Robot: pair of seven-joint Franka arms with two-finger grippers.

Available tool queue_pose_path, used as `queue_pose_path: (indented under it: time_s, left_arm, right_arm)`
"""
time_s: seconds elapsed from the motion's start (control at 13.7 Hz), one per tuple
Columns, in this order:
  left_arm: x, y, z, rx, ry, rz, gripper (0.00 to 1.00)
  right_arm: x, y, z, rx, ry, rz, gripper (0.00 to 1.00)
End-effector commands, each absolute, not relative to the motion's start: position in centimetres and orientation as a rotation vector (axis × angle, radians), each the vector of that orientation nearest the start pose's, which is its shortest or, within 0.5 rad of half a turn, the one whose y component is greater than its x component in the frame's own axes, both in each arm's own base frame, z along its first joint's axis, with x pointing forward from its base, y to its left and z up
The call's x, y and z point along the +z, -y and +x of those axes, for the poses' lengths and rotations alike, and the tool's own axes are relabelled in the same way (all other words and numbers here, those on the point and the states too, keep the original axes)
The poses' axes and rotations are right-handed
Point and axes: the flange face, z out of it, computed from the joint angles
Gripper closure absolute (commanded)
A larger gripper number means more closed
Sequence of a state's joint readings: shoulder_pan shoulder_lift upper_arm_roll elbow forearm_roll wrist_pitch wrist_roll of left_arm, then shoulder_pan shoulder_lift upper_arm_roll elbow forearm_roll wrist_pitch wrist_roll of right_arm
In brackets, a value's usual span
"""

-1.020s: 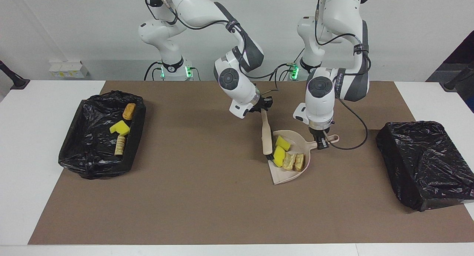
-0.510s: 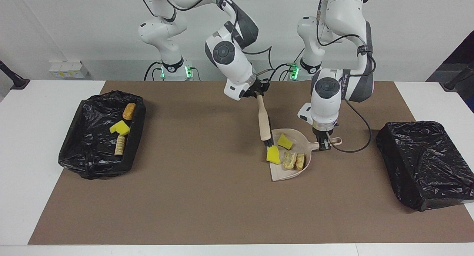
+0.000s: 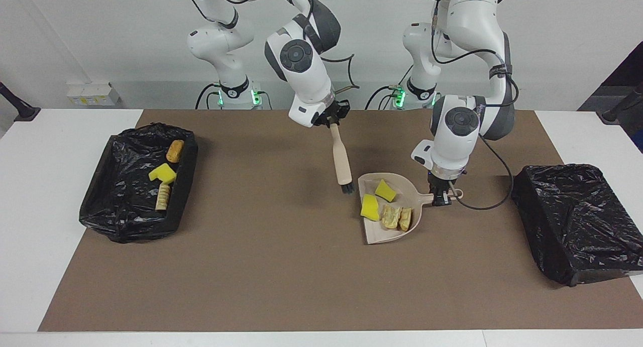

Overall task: Sweep and dump trash in bin
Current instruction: 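Tip the dustpan with the left gripper while the right gripper drops the brush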

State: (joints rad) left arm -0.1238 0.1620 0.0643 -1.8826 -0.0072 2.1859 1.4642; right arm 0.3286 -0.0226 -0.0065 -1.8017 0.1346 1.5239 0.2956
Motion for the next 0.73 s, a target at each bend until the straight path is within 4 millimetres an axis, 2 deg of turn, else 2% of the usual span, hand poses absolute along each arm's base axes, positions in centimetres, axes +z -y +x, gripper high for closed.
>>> queue_pose_path:
  time_s: [0.0,0.07,0.22,0.44,0.58,0.66]
  left_arm:
    - [46.5,-1.7,61.8,-0.21,-2.076,-2.208,1.0]
    - [47.6,-4.0,62.1,-0.226,-2.063,-2.203,1.0]
    - [49.1,-10.1,62.0,-0.269,-1.998,-2.285,1.0]
    - [50.5,-18.7,61.5,-0.309,-1.92,-2.349,1.0]
    - [52.2,-22.8,62.5,-0.297,-1.941,-2.314,1.0]
    - [53.1,-24.9,62.8,-0.294,-1.943,-2.293,1.0]
  right_arm:
    - [52.2,-16.9,47.3,0.547,0.098,-3.052,1.0]
    - [51.6,-18.1,45.8,0.589,0.129,-3.047,1.0]
    - [49.5,-22.7,43.2,0.672,0.027,-3.009,1.0]
    - [47.6,-29.7,39.8,0.631,-0.068,-2.97,1.0]
    - [46.2,-32.9,37.8,0.6,-0.034,-2.968,1.0]
    - [44.3,-35.1,36.2,0.588,-0.012,-2.981,1.0]
